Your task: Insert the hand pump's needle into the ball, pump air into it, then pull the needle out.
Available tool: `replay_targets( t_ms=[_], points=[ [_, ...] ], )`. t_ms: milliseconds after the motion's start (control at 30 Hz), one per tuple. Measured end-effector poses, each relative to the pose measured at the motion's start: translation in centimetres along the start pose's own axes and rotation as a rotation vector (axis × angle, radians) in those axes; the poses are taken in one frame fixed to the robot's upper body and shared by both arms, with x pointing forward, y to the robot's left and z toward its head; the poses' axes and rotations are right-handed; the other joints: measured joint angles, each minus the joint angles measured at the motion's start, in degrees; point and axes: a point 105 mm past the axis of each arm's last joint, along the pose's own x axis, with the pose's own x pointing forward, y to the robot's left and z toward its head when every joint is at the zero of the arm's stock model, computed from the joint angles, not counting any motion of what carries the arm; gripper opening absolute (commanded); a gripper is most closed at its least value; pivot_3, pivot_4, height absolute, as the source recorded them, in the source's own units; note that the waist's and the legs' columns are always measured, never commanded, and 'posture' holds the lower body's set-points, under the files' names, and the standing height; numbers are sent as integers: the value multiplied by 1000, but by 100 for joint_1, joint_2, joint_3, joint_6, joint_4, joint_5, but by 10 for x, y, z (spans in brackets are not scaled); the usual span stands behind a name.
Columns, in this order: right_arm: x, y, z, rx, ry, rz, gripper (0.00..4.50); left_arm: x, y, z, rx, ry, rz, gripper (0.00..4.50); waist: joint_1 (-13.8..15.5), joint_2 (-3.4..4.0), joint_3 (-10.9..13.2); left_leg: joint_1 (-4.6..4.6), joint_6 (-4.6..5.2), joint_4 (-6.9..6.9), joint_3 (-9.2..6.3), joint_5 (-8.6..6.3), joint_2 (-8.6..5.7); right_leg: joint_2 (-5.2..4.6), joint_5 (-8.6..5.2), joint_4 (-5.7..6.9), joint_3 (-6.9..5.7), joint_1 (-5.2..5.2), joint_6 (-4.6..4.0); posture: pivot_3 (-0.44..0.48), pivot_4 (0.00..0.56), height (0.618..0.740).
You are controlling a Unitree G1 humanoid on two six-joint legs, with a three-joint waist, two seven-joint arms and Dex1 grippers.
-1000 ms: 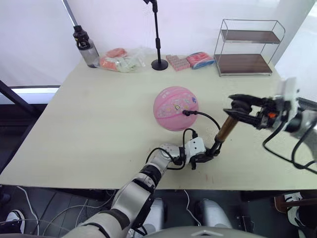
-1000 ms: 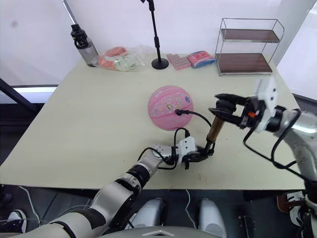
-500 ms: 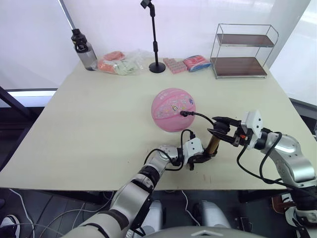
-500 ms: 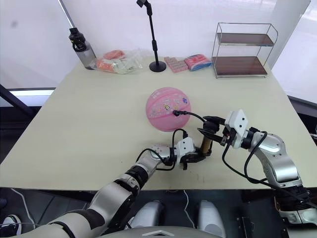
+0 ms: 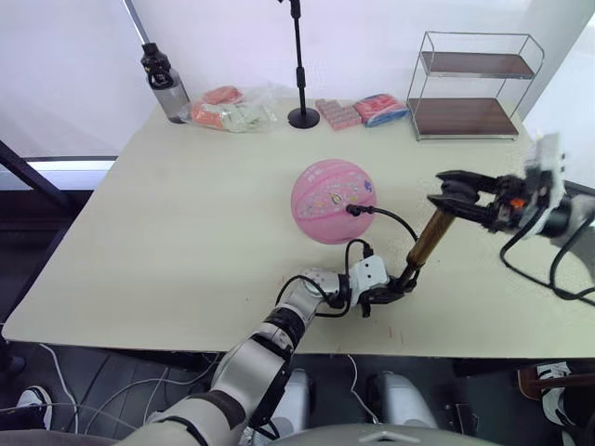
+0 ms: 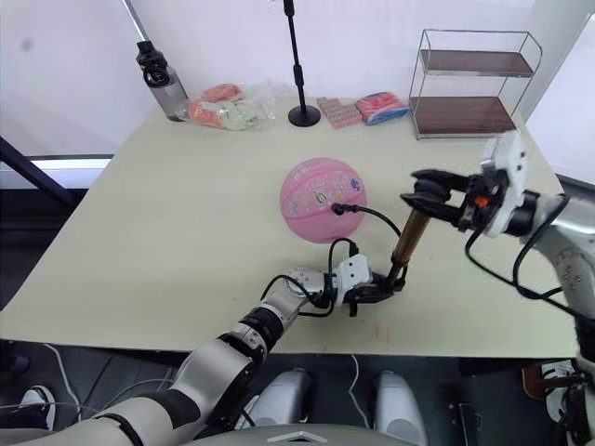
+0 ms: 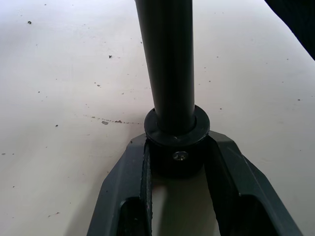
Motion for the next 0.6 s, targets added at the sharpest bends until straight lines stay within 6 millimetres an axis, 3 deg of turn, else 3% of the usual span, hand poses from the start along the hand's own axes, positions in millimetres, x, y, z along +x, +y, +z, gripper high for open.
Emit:
replay_targets(
  t_ms=[133,433,467,533,600],
  points=[
    [-4,-2,24,-9,-6,3,1669,0,0,0,2,-1,-1,1015,1,1,1,-1,1,0,1,1,0,-1,2,0,0,0,4,0,150,740],
    [-3,4,23,-17,23,11,1669,0,0,1,6,-1,-6,1015,2,1,4,-4,1,0,-1,1,-1,0,9,0,-3,-2,17,0,150,740],
    [-4,6,18,-35,29,4,1669,0,-1,0,6,1,-8,1015,1,-3,0,-3,1,-1,0,1,-1,0,9,0,-2,-2,17,0,150,740],
    [3,17,-24,-22,56,6,1669,-3,-1,-4,2,14,-2,1015,-19,-54,-50,8,-7,-3,4,-4,19,11,5,-1,-2,4,14,0,150,740],
    [7,23,-39,-42,67,21,1669,-4,-1,-6,-1,19,4,1015,-42,-55,-59,15,-29,-3,11,-17,23,8,-2,-1,-2,6,0,0,150,740]
  ],
)
